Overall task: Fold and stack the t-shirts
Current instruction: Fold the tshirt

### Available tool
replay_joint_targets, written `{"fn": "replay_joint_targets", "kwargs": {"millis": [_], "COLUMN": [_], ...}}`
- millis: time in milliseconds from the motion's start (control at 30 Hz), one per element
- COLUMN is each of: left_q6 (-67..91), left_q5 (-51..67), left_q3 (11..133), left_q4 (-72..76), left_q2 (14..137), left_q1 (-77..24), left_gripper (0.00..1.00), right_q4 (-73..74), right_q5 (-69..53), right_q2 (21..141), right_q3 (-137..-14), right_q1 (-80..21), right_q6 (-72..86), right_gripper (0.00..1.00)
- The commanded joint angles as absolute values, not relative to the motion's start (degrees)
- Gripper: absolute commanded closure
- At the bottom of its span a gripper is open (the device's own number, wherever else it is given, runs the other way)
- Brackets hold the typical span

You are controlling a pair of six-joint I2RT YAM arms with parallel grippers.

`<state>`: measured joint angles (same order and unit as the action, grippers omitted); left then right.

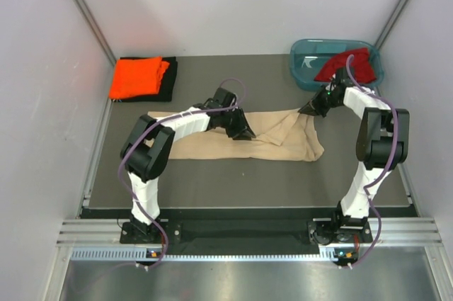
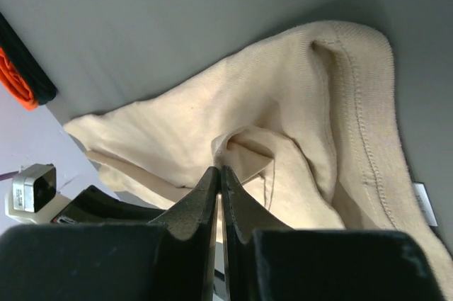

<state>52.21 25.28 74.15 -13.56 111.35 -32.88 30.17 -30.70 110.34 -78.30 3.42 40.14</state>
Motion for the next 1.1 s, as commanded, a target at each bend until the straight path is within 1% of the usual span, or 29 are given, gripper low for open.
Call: {"fn": "replay_joint_targets", "kwargs": {"millis": [0,233,533,700,833,967,1067], "left_q6": [54.23,53.35,51.33,51.33,50.63,50.1,50.53], "left_q5": [26.45,25.67,23.91,23.29,22.76,25.14,24.44], "left_q3": [76.29,79.36,85.43,85.87,85.69,85.69,85.25], "left_q4": [-10.37,-11.24,-14.23,-14.59,-15.11,-14.68,-16.59], "left_q2": [113.11,117.15,122.43,123.49,123.31,122.0,118.58], "left_q1": [-33.84,-33.93,-33.22,-32.61,-32.08,-31.9,-32.25], "left_gripper": [0.72,0.77,0.79,0.82,0.82,0.8,0.68], "right_q4": [30.5,30.23,31.46,32.69,33.22,34.19,34.28], "right_q5": [-30.5,-31.46,-32.43,-32.17,-31.73,-30.32,-30.84], "right_q2": [107.58,106.61,103.8,101.69,101.08,100.55,101.51], "right_q3": [-77.52,-76.73,-73.31,-70.67,-69.53,-69.08,-70.31], "right_q1": [4.22,4.83,5.8,6.33,6.77,7.91,8.17], "right_q6": [38.5,38.5,37.18,35.34,34.1,32.17,31.29], "right_gripper": [0.96,0.96,0.96,0.96,0.96,0.96,0.96]}}
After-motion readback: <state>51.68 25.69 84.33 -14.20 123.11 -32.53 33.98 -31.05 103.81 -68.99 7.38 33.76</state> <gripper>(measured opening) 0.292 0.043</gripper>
